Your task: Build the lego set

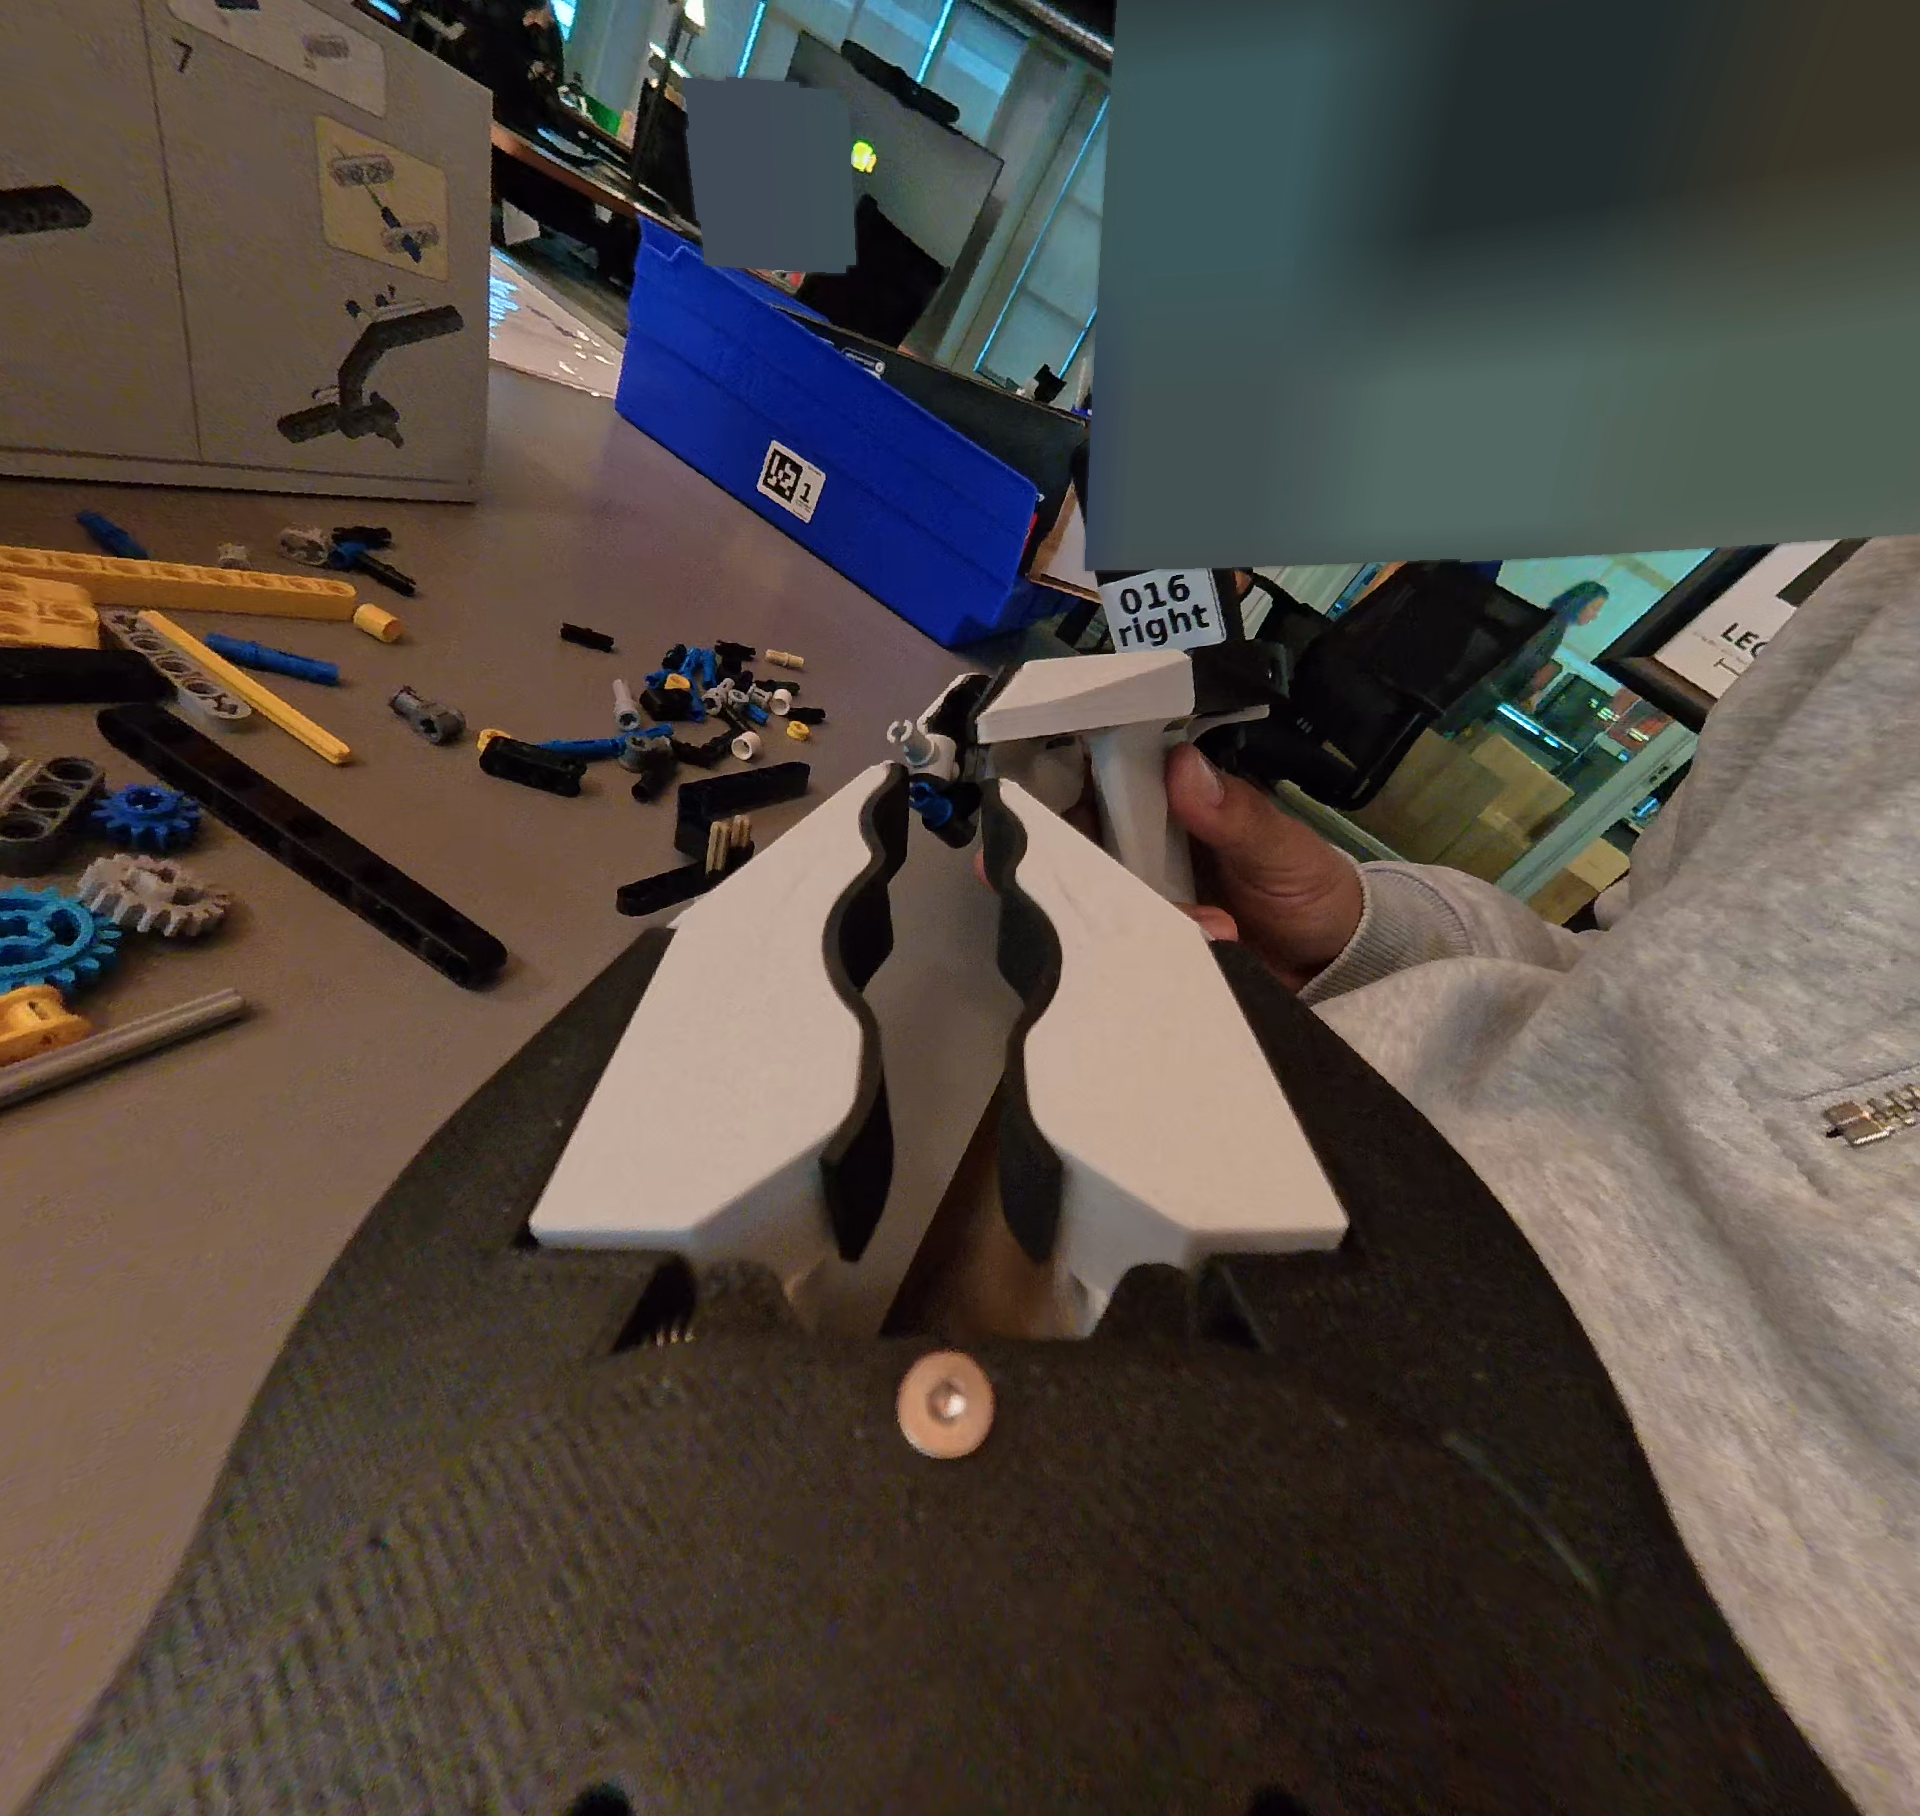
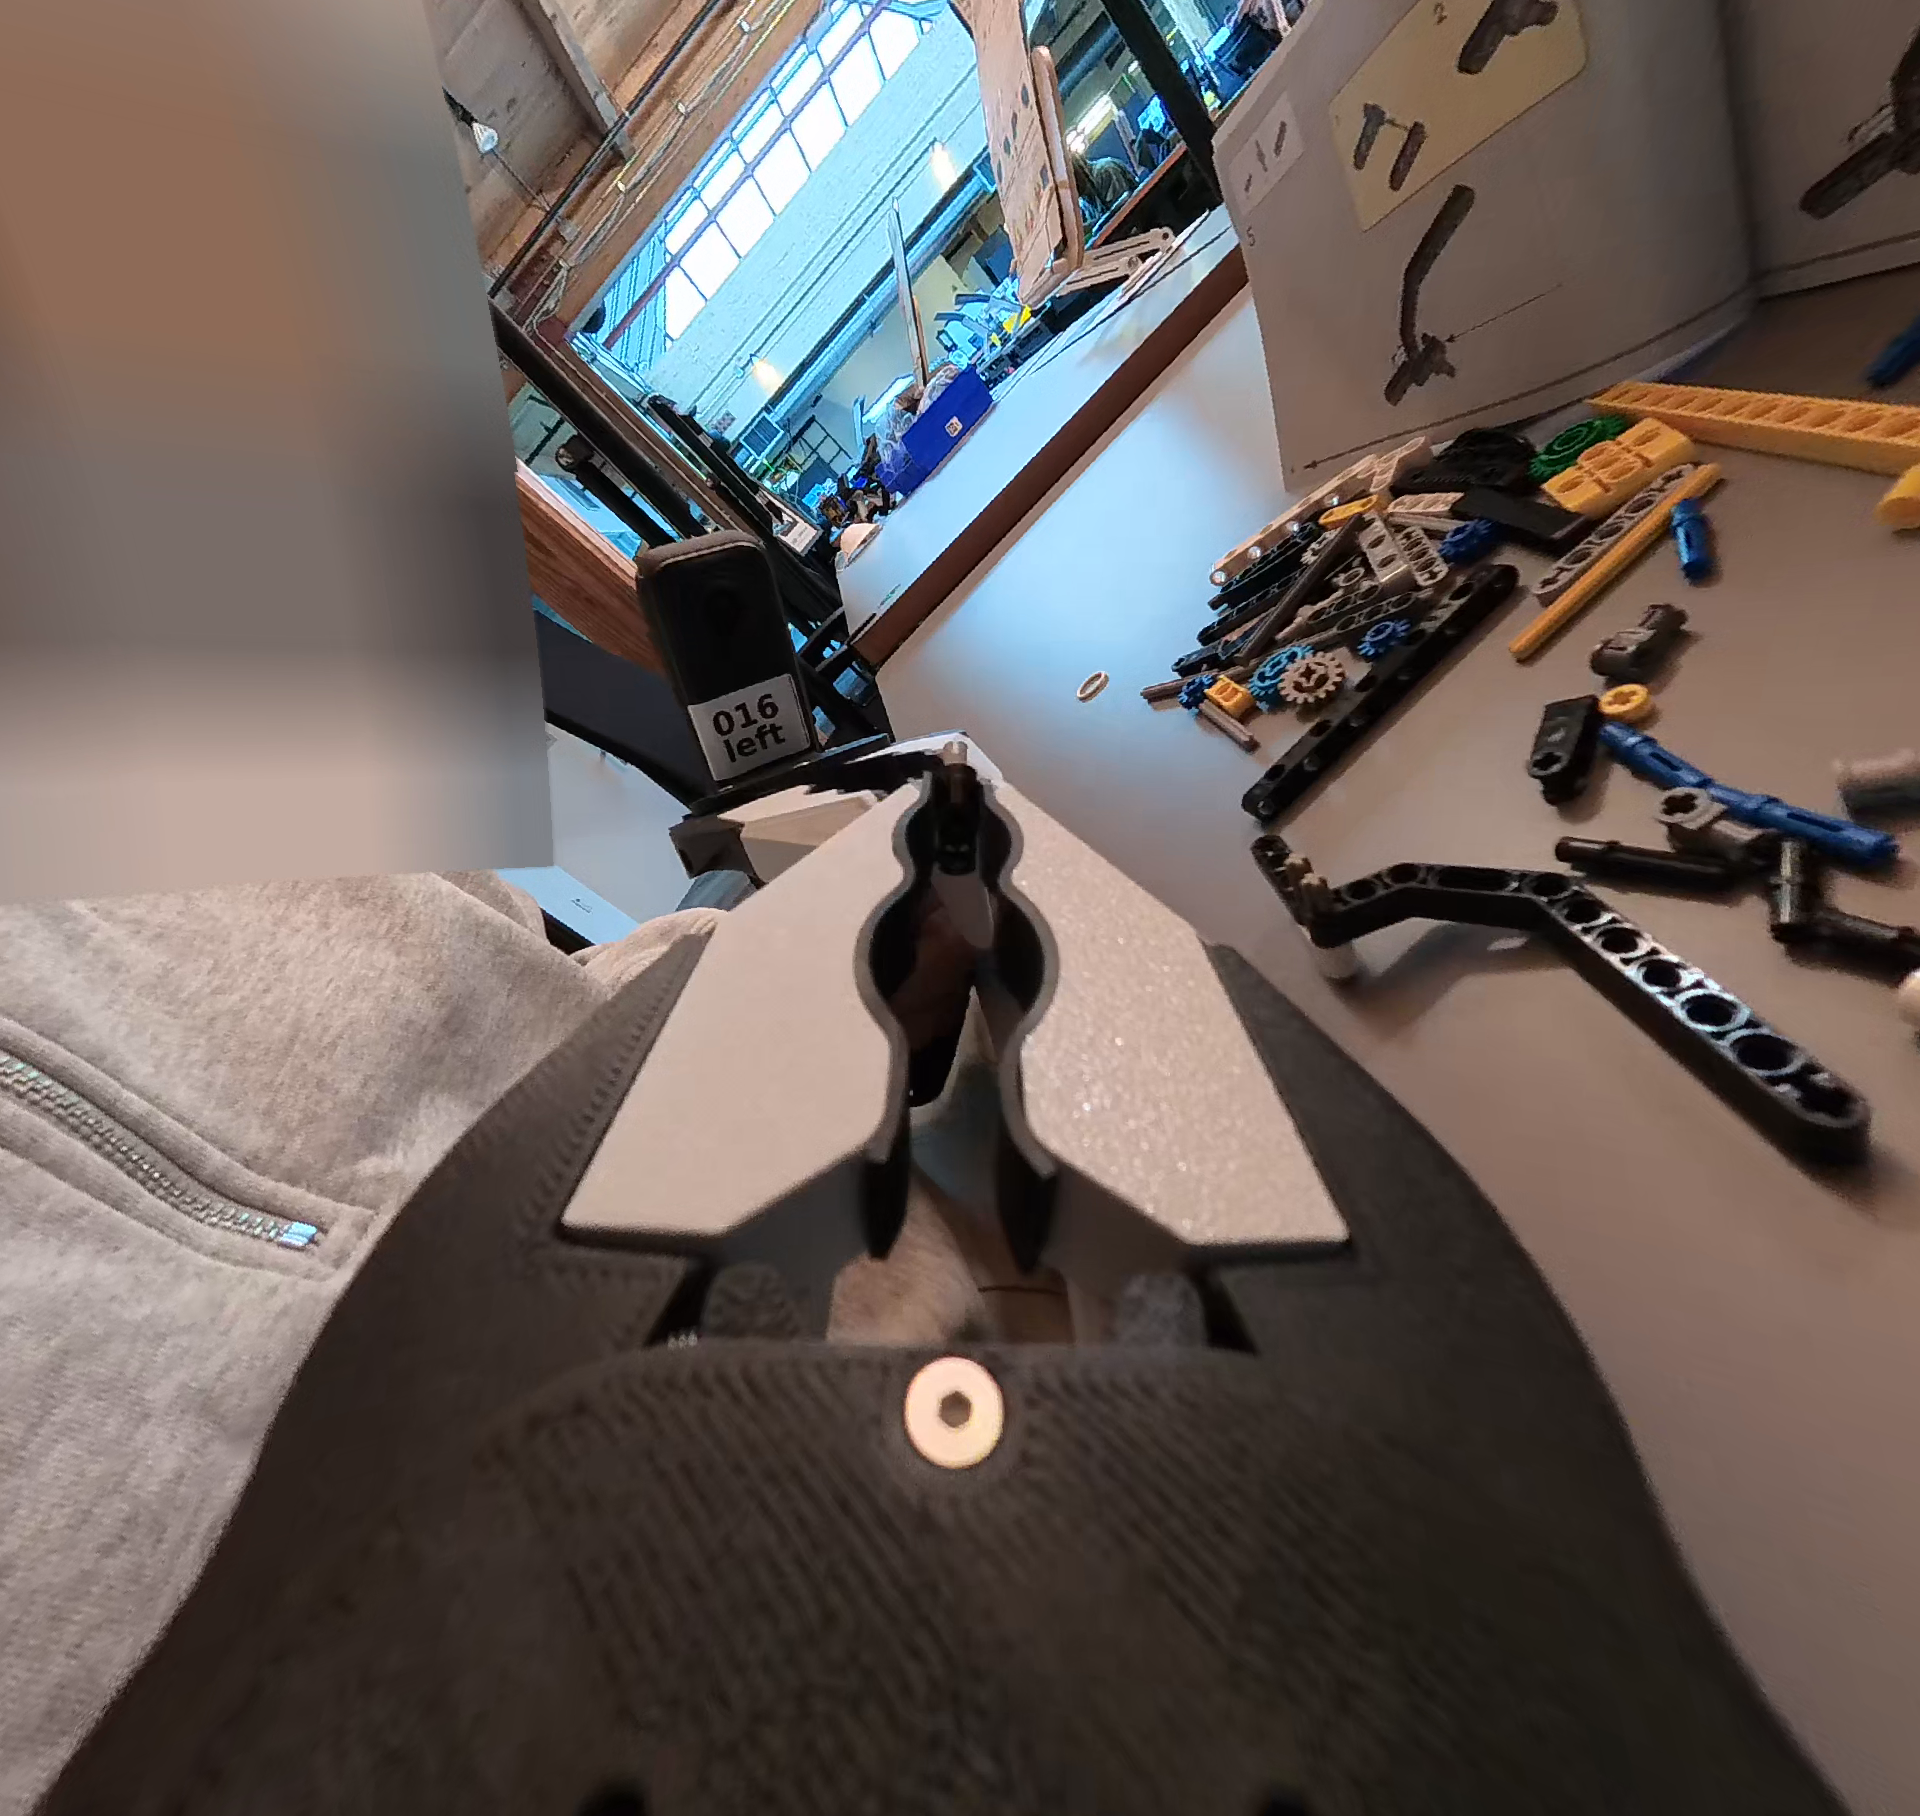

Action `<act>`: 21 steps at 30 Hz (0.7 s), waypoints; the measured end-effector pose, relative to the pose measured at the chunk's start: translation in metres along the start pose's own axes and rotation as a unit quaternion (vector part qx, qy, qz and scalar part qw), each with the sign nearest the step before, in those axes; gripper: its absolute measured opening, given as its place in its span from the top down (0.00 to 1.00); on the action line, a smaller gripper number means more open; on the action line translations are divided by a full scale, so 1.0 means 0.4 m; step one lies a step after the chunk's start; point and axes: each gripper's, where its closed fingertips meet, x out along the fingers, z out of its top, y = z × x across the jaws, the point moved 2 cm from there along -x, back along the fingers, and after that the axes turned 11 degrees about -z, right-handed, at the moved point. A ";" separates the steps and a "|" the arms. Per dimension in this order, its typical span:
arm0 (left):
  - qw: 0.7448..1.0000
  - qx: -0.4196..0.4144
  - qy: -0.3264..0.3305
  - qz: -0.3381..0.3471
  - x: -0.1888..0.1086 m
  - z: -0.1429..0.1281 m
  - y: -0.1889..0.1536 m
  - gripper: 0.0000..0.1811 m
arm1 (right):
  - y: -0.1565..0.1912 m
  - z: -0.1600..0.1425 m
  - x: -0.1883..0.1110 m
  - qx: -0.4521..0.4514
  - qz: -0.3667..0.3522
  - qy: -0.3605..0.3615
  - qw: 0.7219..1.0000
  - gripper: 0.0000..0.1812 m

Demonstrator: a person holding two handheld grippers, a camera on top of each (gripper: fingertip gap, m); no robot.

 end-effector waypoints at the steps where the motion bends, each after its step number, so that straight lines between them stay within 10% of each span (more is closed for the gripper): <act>1: 1.000 0.000 0.000 0.000 0.000 0.000 0.000 0.94 | 0.000 0.000 0.000 -0.001 0.000 0.000 1.000 0.97; 21: 1.000 0.001 0.002 -0.002 0.001 -0.002 -0.002 0.93 | -0.003 -0.001 0.000 -0.049 -0.017 0.002 0.999 0.97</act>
